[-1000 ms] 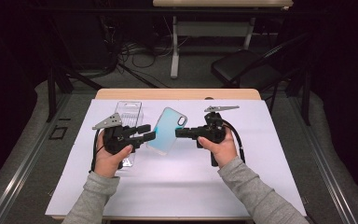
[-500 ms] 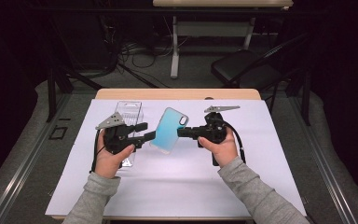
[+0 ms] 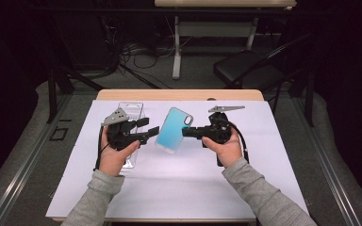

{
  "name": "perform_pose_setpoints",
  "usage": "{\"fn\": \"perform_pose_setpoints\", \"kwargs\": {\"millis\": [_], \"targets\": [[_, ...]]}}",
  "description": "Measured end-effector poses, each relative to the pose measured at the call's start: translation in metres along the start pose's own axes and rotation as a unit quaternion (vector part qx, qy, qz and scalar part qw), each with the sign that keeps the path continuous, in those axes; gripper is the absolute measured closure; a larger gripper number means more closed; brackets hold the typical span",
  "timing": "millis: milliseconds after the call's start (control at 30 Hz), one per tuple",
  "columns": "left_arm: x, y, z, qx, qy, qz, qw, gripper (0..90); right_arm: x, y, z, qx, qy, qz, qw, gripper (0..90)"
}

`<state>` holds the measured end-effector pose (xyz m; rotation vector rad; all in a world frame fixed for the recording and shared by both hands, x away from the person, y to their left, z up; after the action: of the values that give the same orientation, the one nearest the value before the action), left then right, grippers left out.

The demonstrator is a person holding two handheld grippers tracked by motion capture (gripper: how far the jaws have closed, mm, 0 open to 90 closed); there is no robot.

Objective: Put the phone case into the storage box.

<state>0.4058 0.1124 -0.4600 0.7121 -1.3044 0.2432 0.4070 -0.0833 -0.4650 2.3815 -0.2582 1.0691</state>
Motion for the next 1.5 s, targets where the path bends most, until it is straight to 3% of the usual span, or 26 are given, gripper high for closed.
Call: {"fn": "perform_pose_setpoints", "kwargs": {"millis": [200, 367, 500, 700, 1000, 1267, 1500], "targets": [[0.008, -0.005, -0.001, 0.008, -0.008, -0.007, 0.9999, 38.5, 0.001, -0.001, 0.005, -0.019, 0.002, -0.006, 0.9998, 81.6], [0.013, -0.012, 0.000, 0.001, -0.001, -0.020, 0.9998, 38.9, 0.003, -0.002, 0.008, -0.036, -0.001, -0.006, 0.9993, 81.6], [0.016, -0.016, 0.000, 0.007, -0.014, -0.029, 0.9994, 40.3, 0.005, -0.002, 0.010, -0.051, 0.003, -0.007, 0.9987, 81.6], [0.023, -0.022, -0.002, 0.025, -0.022, -0.026, 0.9991, 41.1, 0.007, -0.002, 0.013, -0.073, 0.005, -0.010, 0.9972, 81.6], [0.029, -0.033, -0.001, 0.033, -0.030, -0.028, 0.9986, 41.5, 0.010, -0.002, 0.019, -0.103, 0.012, -0.011, 0.9945, 81.6], [0.029, -0.042, -0.003, 0.046, -0.026, -0.025, 0.9983, 46.9, 0.011, -0.003, 0.024, -0.117, 0.007, -0.012, 0.9930, 81.6], [0.028, -0.050, -0.004, 0.057, -0.033, -0.036, 0.9972, 49.2, 0.010, -0.007, 0.027, -0.125, 0.003, -0.013, 0.9920, 81.6]]}}
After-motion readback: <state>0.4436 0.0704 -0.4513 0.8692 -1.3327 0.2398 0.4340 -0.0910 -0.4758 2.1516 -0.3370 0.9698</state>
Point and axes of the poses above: each handheld gripper's, and its own axes: y roughly backward along the jaws, x roughly out of its top, z roughly to its right, the point moved 7 cm from there along -y, roughly forward along the jaws, and after that the axes turned 6 degrees about -y, right-handed, at the moved point
